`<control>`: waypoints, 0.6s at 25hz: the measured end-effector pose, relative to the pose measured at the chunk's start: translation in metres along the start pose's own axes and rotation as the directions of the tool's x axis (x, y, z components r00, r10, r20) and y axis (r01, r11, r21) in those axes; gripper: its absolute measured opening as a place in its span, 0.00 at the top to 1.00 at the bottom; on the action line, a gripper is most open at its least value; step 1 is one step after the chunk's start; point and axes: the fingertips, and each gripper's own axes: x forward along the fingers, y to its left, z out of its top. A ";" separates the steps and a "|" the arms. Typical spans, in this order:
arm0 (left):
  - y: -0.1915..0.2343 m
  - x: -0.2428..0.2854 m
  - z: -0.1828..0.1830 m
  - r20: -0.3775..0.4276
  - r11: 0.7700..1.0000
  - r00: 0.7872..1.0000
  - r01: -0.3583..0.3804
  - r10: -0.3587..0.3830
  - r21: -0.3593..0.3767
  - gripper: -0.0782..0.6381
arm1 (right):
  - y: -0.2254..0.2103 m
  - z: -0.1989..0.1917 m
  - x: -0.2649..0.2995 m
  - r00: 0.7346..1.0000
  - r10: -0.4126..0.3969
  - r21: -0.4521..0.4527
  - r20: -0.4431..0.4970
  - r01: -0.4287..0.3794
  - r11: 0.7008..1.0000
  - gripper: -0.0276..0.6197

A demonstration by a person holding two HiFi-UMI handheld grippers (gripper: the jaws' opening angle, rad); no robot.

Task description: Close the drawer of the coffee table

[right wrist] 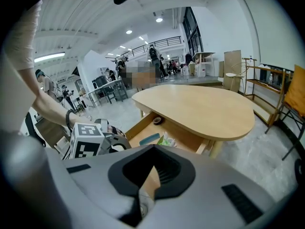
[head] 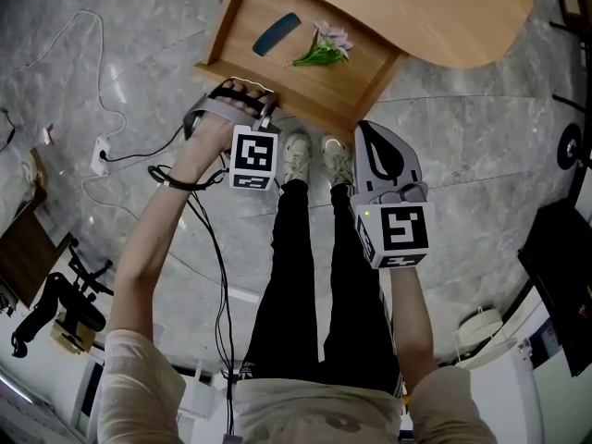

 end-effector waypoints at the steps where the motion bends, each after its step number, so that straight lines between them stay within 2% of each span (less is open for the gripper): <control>1: 0.003 -0.007 0.001 0.005 1.000 1.000 -0.016 0.016 -0.003 0.79 | 0.001 0.005 -0.003 1.000 0.009 0.011 0.011 -0.009 1.000 0.95; 3: 0.011 -0.025 0.003 0.018 0.999 0.999 -0.037 0.037 -0.018 0.79 | 0.004 0.021 -0.009 0.999 0.029 0.016 0.039 -0.029 0.999 0.95; 8: 0.040 -0.047 -0.001 -0.003 0.996 0.999 -0.038 0.038 -0.078 0.79 | 0.014 0.055 -0.017 0.996 0.039 -0.059 0.081 -0.034 0.998 0.95; 11: 0.061 -0.039 -0.008 -0.031 0.996 0.998 -0.064 0.062 -0.058 0.79 | 0.012 0.062 -0.013 0.995 0.025 -0.029 0.099 -0.022 0.999 0.95; 15: 0.099 -0.032 -0.006 -0.027 0.992 0.993 -0.117 0.115 -0.053 0.79 | -0.002 0.060 -0.005 0.995 -0.015 0.015 0.102 0.014 1.000 0.95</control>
